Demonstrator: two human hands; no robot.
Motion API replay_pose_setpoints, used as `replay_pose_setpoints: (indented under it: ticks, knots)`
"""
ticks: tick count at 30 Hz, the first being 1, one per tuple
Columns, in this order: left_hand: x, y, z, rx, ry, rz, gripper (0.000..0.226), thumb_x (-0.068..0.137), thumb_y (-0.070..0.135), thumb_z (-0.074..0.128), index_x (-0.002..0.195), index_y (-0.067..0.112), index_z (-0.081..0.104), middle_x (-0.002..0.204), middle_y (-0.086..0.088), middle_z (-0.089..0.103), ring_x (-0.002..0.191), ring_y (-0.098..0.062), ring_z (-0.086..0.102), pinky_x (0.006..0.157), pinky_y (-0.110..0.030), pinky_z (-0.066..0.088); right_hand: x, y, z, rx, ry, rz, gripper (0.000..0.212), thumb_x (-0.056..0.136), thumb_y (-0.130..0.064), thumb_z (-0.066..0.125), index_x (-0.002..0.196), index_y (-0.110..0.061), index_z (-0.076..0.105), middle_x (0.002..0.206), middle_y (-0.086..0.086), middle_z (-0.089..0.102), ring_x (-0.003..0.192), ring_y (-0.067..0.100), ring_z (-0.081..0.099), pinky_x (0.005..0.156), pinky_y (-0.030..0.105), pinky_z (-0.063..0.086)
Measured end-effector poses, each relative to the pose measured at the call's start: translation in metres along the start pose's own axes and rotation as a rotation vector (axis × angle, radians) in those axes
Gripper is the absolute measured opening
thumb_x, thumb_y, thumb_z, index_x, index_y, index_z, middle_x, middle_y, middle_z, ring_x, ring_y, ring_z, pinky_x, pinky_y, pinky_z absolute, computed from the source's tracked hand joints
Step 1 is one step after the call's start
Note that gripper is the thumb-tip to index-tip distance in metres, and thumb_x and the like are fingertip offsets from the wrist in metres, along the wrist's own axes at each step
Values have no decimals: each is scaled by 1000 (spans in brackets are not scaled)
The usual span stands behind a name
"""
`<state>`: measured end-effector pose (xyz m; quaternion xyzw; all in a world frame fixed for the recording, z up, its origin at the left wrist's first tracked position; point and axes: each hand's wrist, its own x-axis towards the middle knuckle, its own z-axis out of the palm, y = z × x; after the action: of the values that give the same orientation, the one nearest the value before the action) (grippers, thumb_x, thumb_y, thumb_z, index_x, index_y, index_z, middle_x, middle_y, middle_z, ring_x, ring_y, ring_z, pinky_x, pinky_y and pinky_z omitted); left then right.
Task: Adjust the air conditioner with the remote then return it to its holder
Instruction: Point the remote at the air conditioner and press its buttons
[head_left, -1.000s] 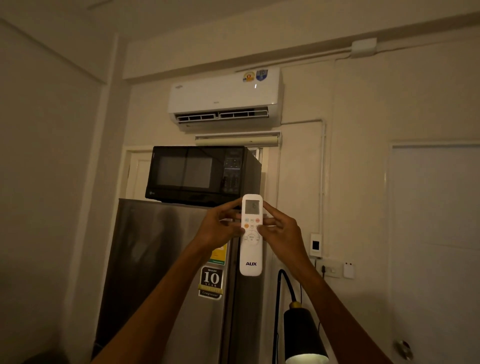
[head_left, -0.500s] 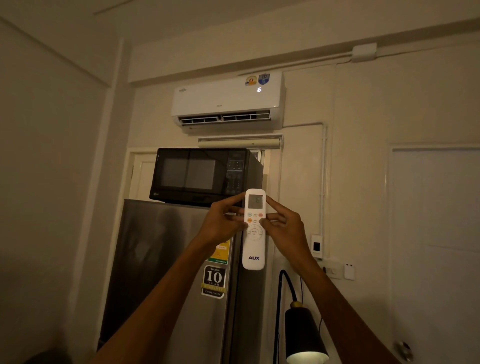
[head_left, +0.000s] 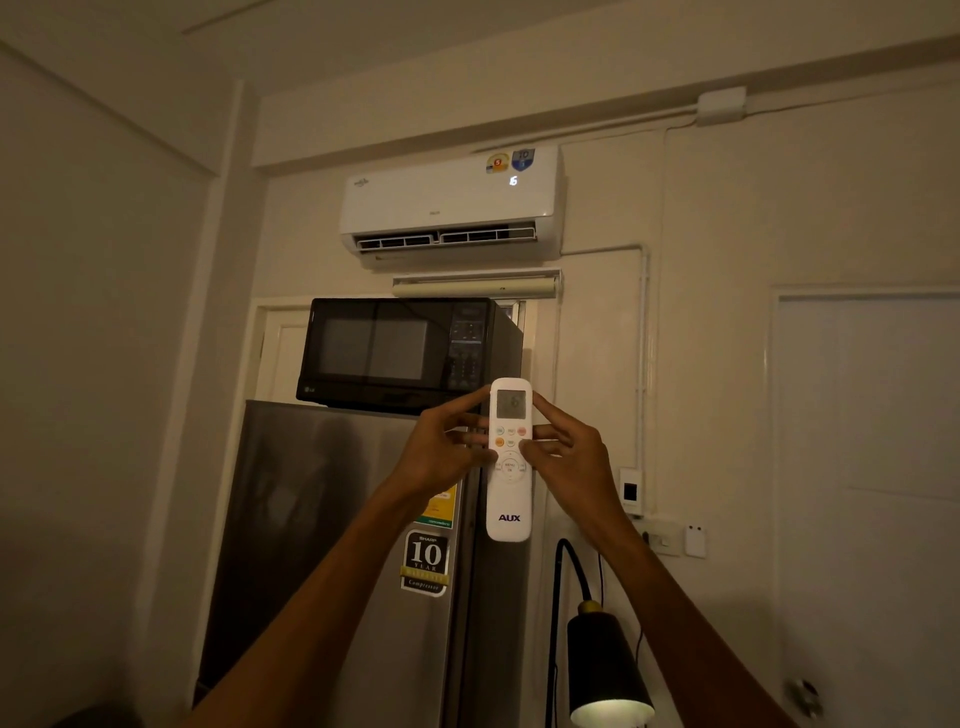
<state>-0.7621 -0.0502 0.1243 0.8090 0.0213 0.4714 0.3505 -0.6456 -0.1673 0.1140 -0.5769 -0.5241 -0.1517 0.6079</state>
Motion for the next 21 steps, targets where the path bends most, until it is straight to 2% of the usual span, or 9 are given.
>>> replay_pose_setpoints:
  ticks: [6, 10, 11, 15, 21]
  knots:
    - [-2, -1, 2, -9, -3, 14, 72, 76, -7, 68, 136, 22, 41, 103, 4, 58, 86, -5, 62, 61, -7, 54, -3, 3, 0, -8, 0, 0, 63, 80, -9, 67, 136, -20, 39, 116, 11, 66, 100, 18, 65, 67, 14, 50]
    - [-3, -5, 4, -22, 4, 12, 72, 75, -7, 68, 135, 23, 42, 101, 6, 59, 86, -5, 62, 61, -6, 53, -4, 4, 2, 24, 3, 18, 64, 80, -7, 66, 136, -21, 39, 119, 13, 65, 100, 21, 66, 80, 31, 56]
    - [-3, -5, 4, -21, 5, 17, 72, 75, -6, 69, 135, 23, 43, 99, 8, 59, 86, -5, 63, 61, -6, 53, -5, 4, 2, 32, 2, 19, 64, 80, -6, 66, 136, -21, 39, 120, 13, 64, 101, 22, 66, 81, 31, 56]
    - [-3, -7, 5, -2, 5, 34, 72, 74, -4, 71, 134, 26, 44, 102, 7, 61, 87, -3, 63, 61, -8, 54, -8, 1, 2, 38, 12, 8, 62, 81, -5, 65, 136, -20, 40, 125, 10, 62, 104, 19, 64, 77, 23, 53]
    - [-4, -11, 6, 7, 5, 31, 72, 74, -2, 71, 134, 27, 44, 104, 6, 61, 88, -3, 63, 60, -8, 54, -11, -1, 3, 35, 20, 24, 61, 79, -5, 67, 134, -17, 43, 126, 12, 60, 107, 24, 63, 87, 39, 55]
